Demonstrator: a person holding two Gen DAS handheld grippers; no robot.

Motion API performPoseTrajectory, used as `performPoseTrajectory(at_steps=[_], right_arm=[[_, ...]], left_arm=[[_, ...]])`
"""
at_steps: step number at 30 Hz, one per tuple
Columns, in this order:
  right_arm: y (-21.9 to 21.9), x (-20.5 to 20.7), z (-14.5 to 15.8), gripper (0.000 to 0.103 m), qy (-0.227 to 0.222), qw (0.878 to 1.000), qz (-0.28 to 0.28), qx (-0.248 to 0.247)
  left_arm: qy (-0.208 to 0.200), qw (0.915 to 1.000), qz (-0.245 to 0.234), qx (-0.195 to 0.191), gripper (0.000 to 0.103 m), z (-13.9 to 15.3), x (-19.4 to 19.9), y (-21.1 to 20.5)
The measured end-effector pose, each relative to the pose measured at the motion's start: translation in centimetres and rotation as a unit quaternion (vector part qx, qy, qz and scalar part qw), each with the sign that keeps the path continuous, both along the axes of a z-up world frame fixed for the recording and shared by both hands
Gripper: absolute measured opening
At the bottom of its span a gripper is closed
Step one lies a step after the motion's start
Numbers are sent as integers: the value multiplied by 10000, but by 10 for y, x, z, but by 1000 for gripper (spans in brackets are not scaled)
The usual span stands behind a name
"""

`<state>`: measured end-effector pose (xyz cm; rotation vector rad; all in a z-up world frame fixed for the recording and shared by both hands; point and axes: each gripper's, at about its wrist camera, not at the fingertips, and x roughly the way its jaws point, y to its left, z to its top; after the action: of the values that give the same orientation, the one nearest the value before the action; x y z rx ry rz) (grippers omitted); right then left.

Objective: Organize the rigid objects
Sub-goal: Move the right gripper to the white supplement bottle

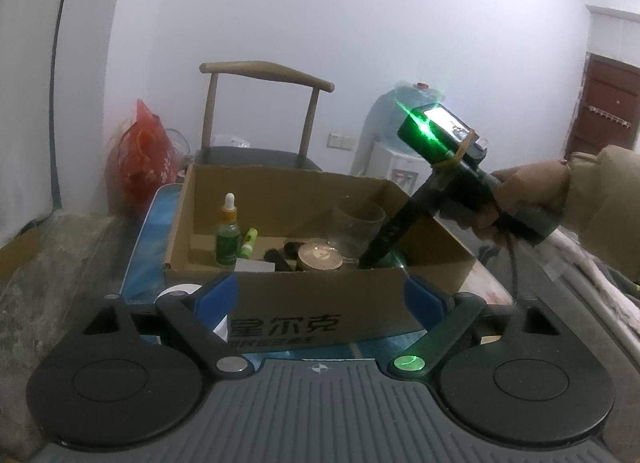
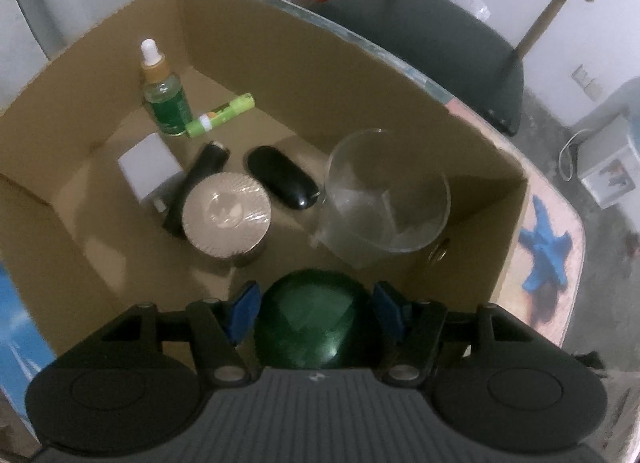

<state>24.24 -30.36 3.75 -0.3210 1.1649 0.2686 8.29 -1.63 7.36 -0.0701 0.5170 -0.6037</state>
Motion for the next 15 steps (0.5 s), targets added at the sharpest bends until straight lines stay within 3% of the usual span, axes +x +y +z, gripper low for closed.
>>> performPoseTrajectory(at_steps=[4,8,11,15], right_arm=[[-1,-13,15,64,-198,9997,-2,142],[-2,-43,51,66,-819,9946,60,640],[1,-82,81,76,-1399,9823,260,1222],[11,-137,108,80,-2086,9537,566,2090]], left_arm=[[-29,10000,33,36,95,-1,0,2],[-106,9996,166,203,96,-3,-4,9],[-167,9991,277,269,98,-5,-6,17],[-253,9982,433,314,100,-6,-6,29]])
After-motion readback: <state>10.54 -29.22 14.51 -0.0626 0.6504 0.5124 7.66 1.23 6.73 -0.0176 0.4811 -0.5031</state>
